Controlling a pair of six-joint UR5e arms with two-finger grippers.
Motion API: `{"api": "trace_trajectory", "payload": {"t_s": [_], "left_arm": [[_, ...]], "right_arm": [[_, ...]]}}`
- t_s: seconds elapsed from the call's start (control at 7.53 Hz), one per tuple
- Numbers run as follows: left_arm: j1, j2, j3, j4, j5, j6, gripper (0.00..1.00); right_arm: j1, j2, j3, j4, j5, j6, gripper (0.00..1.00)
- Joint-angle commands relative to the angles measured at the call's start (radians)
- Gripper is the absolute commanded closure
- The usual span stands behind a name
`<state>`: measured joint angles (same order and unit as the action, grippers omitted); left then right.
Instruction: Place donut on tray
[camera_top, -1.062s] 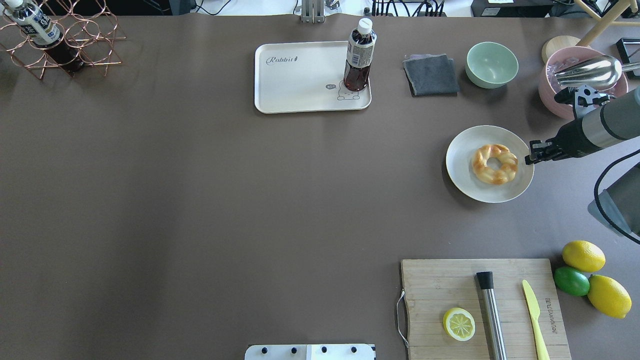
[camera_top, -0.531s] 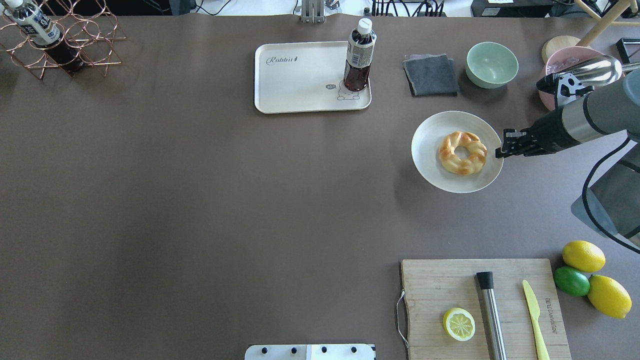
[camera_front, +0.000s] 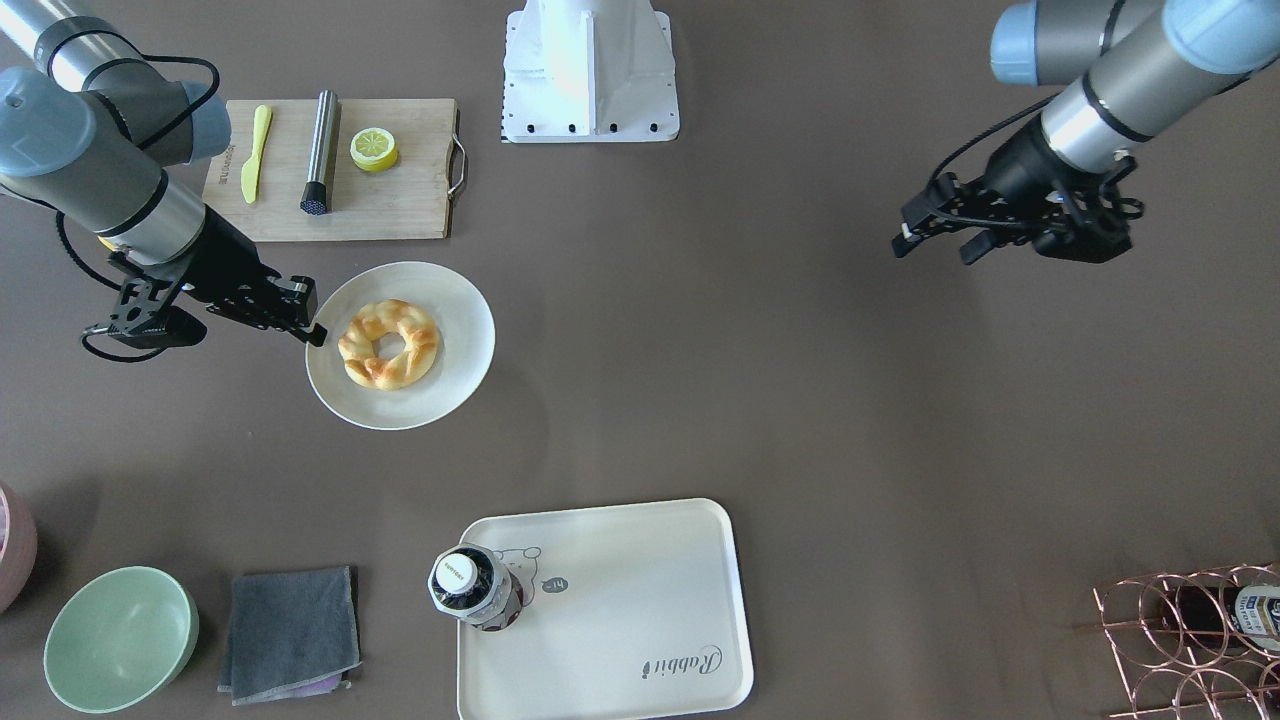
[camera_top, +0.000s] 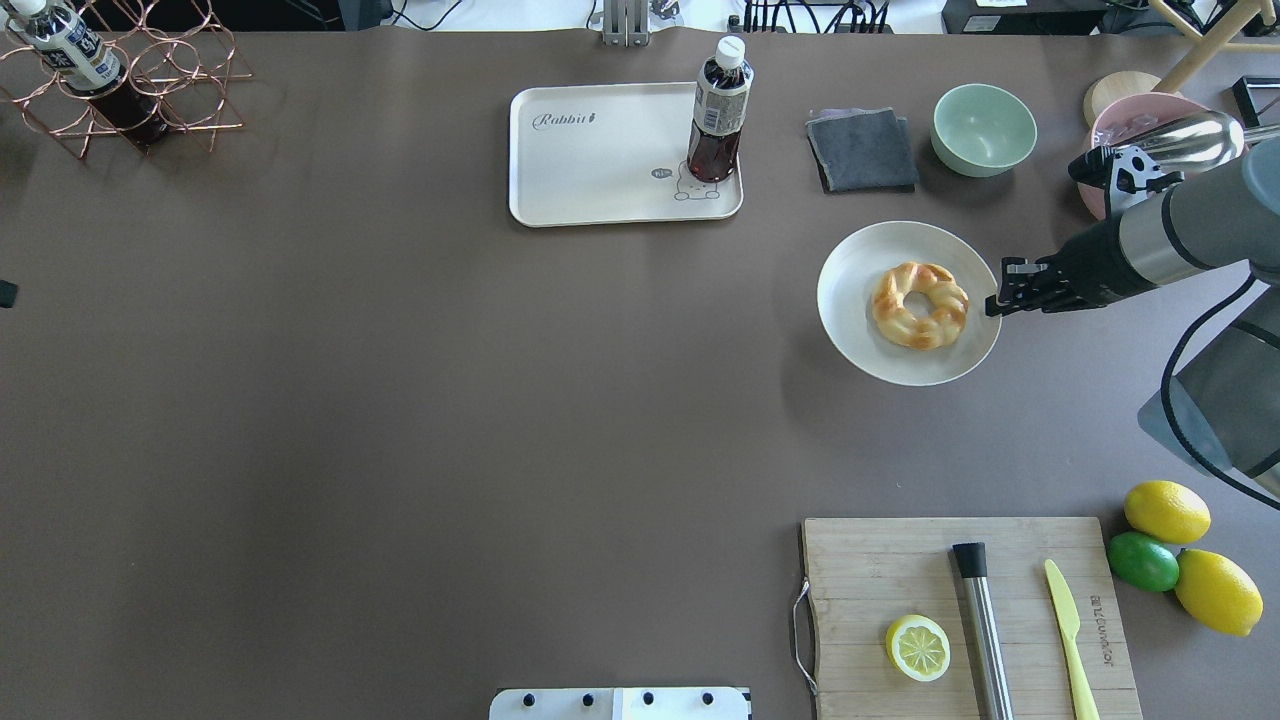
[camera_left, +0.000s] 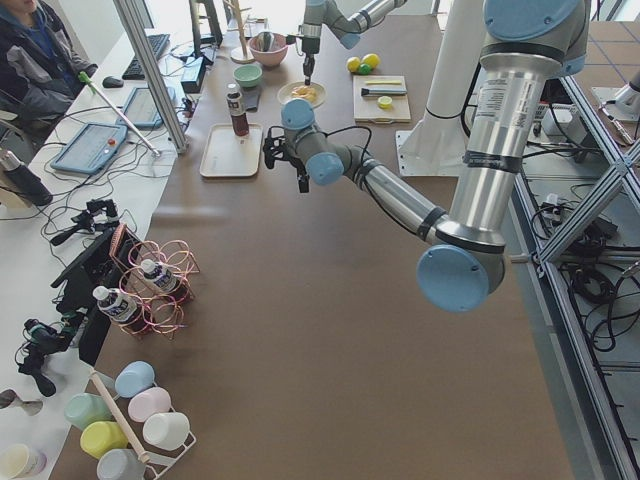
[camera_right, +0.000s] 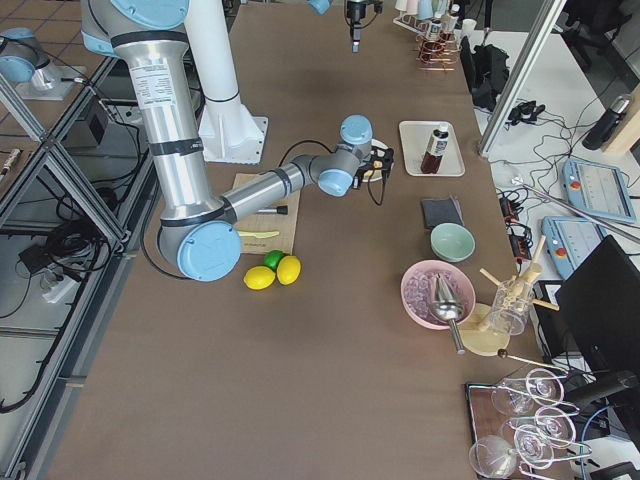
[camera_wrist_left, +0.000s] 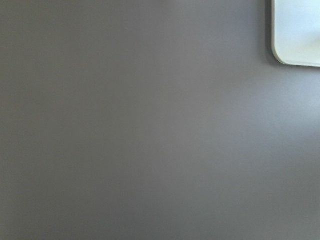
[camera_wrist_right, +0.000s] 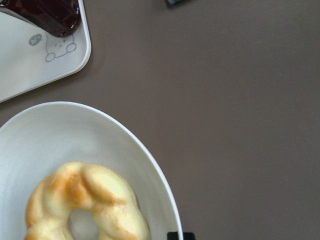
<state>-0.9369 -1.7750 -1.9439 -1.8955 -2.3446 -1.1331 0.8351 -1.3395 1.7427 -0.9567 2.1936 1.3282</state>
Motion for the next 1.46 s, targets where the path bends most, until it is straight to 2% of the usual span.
{"api": "trace_trajectory", "payload": {"t_s": [0.0,0.13,0.4,0.53,0.66,1.06,1.33], "left_arm": [[0.246,-0.19,0.022,0.012,0.22,-0.282,0.02],[0.292,-0.24,0.039,0.016,0.281,-0.29,0.03],[0.308,-0.298,0.06,0.019,0.287,-0.399,0.03],[0.317,-0.32,0.074,0.019,0.286,-0.416,0.03],[0.317,-0.32,0.08,0.016,0.284,-0.415,0.07],[0.322,-0.325,0.085,0.01,0.283,-0.413,0.14],[0.343,-0.325,0.085,0.009,0.284,-0.412,0.2]], "right_arm": [[-0.089,0.104,0.055,-0.13,-0.073,0.092,1.0],[-0.108,0.111,0.078,-0.149,-0.077,0.095,1.0],[-0.158,0.114,0.122,-0.163,-0.115,0.12,1.0],[-0.197,0.115,0.158,-0.207,-0.152,0.12,1.0],[-0.232,0.12,0.185,-0.238,-0.182,0.12,1.0],[-0.272,0.192,0.192,-0.347,-0.204,0.12,1.0],[-0.278,0.214,0.208,-0.375,-0.224,0.12,1.0]]}}
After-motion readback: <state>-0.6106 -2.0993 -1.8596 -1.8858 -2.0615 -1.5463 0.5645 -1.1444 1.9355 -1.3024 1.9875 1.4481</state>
